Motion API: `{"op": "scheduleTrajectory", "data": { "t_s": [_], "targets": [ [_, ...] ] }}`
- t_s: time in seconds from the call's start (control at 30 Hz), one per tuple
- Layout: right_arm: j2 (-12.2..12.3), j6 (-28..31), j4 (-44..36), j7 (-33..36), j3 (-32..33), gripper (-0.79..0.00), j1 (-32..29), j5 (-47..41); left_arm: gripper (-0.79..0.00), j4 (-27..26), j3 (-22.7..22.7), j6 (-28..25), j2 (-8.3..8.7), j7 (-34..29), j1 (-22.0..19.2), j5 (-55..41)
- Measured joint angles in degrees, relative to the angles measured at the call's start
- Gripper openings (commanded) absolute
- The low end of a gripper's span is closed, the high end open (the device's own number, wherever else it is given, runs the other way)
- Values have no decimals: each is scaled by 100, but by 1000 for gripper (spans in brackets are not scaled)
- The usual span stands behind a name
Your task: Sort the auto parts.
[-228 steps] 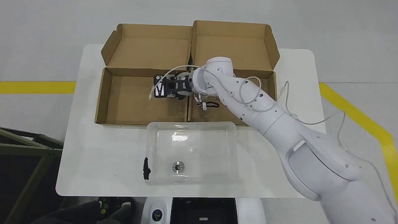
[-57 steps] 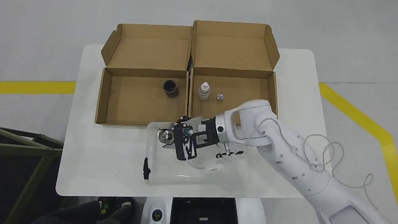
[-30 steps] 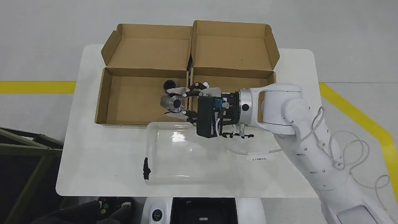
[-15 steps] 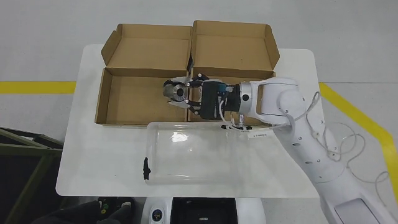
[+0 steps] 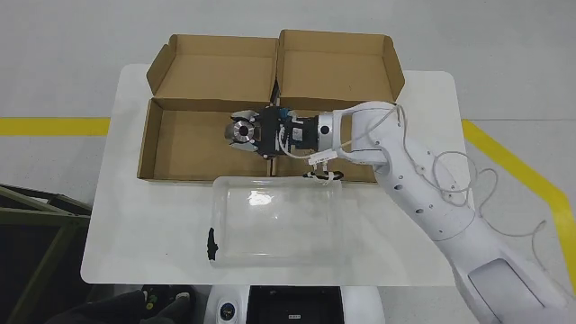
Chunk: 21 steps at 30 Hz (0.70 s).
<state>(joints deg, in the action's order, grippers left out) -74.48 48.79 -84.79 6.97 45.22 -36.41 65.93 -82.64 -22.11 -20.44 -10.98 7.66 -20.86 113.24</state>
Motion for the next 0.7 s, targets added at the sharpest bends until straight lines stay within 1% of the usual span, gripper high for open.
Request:
{"op": "scheduleTrajectory", "data": {
  "t_s": [0.27,0.5,0.7],
  "targets": [
    [-246,90,788,358,-527,-785,502,-221,0,0,0,0,0,0,0,0],
    [-578,120,1539,738,-1088,-785,1039,-461,0,0,0,0,0,0,0,0],
    [-879,158,2164,1007,-1515,-785,1352,-642,0,0,0,0,0,0,0,0]
  ]
}}
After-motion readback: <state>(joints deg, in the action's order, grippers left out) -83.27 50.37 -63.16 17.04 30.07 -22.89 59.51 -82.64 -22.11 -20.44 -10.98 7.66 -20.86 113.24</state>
